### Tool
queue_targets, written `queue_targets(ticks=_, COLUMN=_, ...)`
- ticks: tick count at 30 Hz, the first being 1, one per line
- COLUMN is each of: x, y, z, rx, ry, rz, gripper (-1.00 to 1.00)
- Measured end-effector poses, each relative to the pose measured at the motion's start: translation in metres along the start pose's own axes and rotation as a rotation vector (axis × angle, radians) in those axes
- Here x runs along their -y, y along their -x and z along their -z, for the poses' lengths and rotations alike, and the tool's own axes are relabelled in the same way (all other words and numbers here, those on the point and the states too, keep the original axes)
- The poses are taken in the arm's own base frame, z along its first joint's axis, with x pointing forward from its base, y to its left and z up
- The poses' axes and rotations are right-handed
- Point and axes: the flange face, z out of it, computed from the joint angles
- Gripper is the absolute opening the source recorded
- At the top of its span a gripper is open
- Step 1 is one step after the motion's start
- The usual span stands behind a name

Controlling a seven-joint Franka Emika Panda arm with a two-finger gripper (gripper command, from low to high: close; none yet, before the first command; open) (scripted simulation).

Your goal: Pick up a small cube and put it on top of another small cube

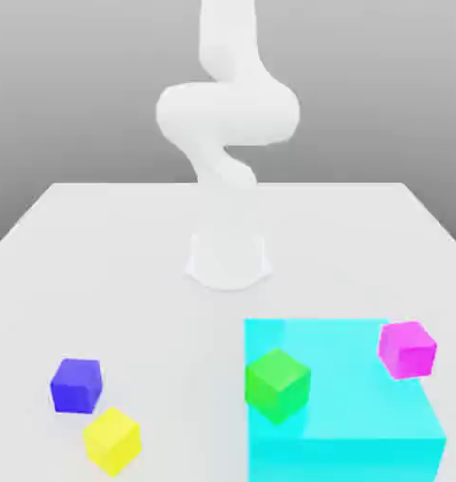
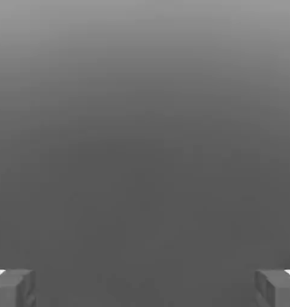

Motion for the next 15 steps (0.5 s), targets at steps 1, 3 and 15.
queue_targets(ticks=1, x=-0.008, y=-0.005, z=-0.025, rx=0.007, ry=0.038, rz=-0.064, gripper=0.0)
queue_targets(ticks=3, x=-0.029, y=-0.013, z=-0.07, rx=0.017, ry=0.11, rz=-0.186, gripper=0.0)
queue_targets(ticks=15, x=-0.223, y=-0.015, z=-0.276, rx=0.008, ry=0.521, rz=-0.922, gripper=0.0)
